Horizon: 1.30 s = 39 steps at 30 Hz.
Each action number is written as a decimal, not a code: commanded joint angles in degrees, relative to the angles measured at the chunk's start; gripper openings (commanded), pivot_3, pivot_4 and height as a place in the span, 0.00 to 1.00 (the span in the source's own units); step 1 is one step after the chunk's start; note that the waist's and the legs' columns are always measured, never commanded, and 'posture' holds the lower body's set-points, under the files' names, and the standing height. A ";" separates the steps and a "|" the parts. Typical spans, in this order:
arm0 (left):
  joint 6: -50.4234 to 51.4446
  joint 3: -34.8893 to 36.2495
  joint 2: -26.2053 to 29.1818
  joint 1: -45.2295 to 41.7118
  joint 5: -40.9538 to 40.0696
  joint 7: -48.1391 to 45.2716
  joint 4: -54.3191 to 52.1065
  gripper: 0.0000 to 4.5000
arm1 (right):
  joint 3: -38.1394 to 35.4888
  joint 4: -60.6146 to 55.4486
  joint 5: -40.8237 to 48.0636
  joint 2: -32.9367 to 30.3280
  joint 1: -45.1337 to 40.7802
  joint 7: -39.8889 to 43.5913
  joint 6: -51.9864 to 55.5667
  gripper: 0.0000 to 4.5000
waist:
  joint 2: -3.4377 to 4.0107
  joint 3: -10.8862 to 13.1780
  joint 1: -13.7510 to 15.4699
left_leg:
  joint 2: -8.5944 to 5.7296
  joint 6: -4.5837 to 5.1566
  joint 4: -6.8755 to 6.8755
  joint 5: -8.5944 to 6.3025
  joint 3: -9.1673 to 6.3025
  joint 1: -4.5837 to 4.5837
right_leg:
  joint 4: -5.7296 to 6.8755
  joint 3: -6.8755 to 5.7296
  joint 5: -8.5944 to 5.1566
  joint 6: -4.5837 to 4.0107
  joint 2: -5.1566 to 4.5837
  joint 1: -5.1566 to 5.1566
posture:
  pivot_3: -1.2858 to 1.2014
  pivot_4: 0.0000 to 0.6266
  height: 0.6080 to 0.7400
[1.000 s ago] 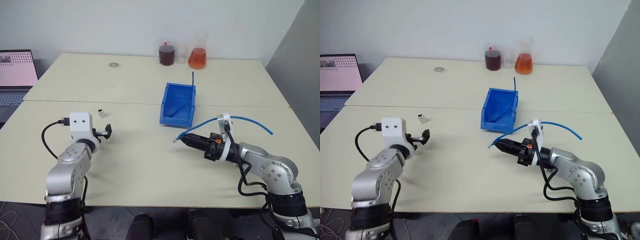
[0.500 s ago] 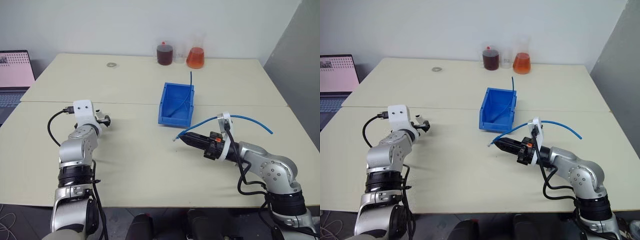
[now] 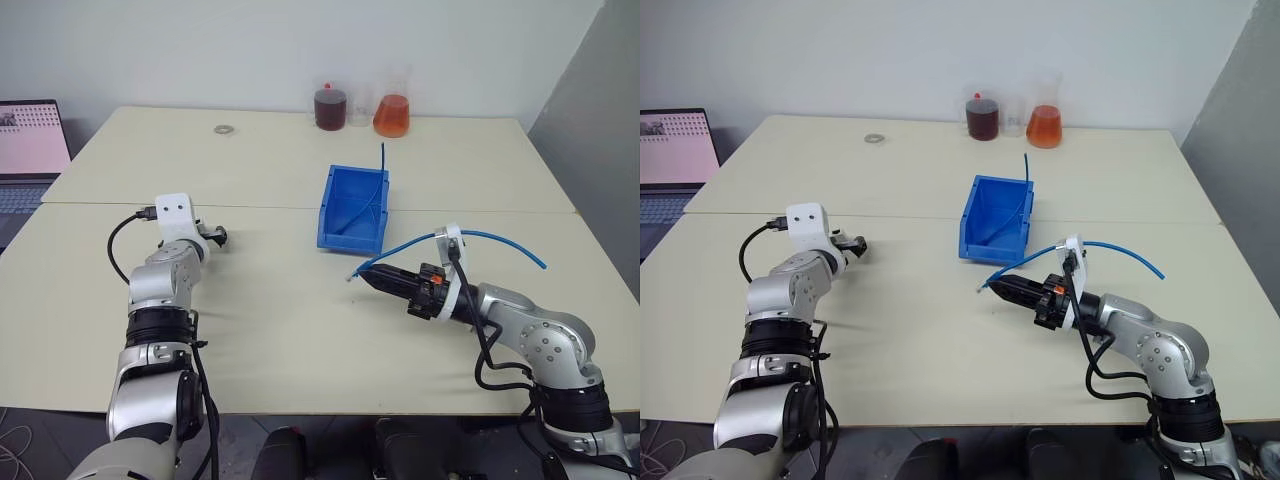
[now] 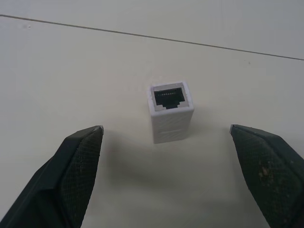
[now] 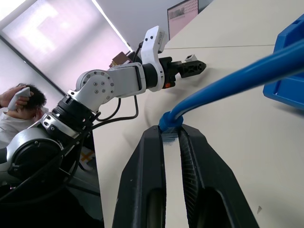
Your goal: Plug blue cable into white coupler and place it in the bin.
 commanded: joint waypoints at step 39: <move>-8.93 -17.32 13.96 15.73 -4.26 -45.22 -28.40 0.17 | -1.15 -8.20 -1.78 -3.50 3.71 0.09 -1.93 0.03 | 0.00 0.00 0.14 | 0.06 -0.06 -0.02 0.02 0.04 -0.03 | 0.02 0.01 0.10 -0.13 -0.09 -0.05 | 0.52 0.24 1.00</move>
